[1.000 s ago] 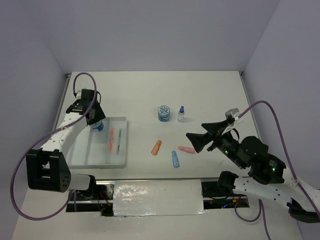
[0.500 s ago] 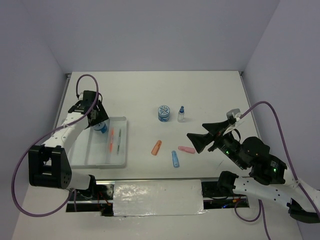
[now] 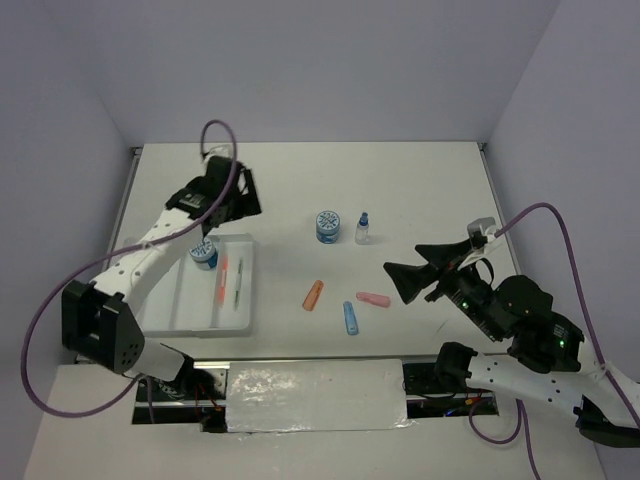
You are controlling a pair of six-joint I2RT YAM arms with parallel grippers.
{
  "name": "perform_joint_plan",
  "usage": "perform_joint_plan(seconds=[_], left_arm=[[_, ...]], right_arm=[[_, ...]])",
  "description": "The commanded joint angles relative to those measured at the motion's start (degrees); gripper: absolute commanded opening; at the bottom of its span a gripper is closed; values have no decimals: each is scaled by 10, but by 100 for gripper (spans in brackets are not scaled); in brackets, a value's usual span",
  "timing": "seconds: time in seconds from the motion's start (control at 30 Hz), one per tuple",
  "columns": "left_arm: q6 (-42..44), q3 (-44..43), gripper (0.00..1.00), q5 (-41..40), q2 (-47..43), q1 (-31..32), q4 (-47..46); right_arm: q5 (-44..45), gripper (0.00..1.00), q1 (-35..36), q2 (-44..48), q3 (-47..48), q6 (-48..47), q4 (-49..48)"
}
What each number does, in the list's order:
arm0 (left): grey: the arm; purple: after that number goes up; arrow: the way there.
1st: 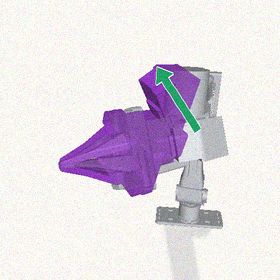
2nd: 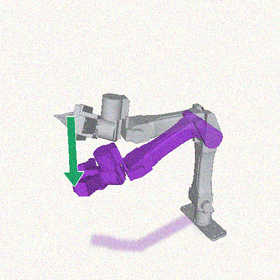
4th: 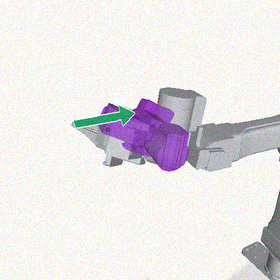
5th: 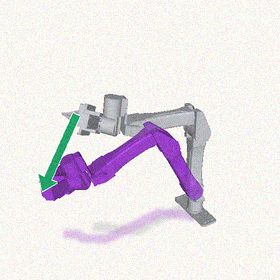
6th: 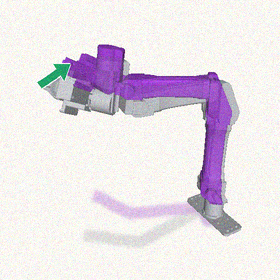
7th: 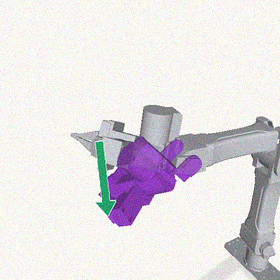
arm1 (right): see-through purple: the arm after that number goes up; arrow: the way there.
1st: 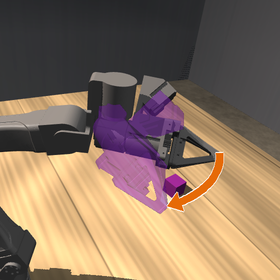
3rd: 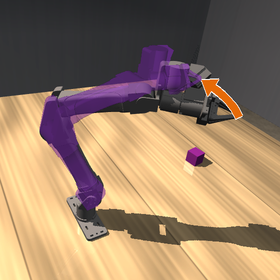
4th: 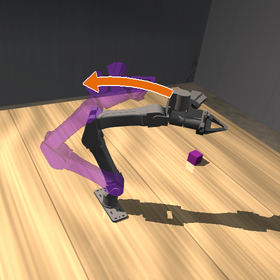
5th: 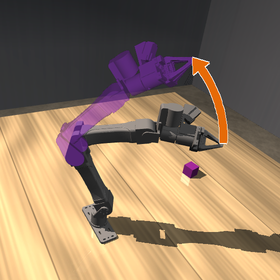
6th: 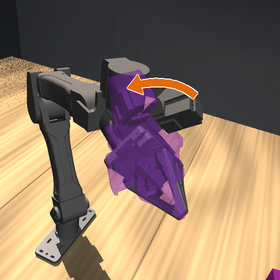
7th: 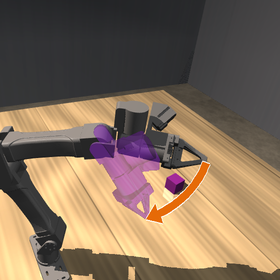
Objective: Sort the stationery into containers
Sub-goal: Place the stationery in the storage box, then pick up the stationery from the center of the board.
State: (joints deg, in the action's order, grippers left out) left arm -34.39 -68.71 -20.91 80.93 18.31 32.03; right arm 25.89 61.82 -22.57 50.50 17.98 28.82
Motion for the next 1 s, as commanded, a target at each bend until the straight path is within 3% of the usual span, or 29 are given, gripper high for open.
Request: perform_joint_plan(seconds=[0.0,0.13,0.3,0.8,0.97], left_arm=[[52,-129,99,21,89,122,-78],[171,-207,99,64,197,206,-149],[217,-330,99,35,322,241,-106],[215,-313,99,15,401,241,-109],[202,-292,99,48,410,232,-126]], right_arm=[[31,100,-2,3,37,8,13],[19,100,-3,12,48,21,33],[9,100,-2,32,47,29,58],[-4,100,-2,35,25,15,48],[-8,100,-2,27,25,12,44]])
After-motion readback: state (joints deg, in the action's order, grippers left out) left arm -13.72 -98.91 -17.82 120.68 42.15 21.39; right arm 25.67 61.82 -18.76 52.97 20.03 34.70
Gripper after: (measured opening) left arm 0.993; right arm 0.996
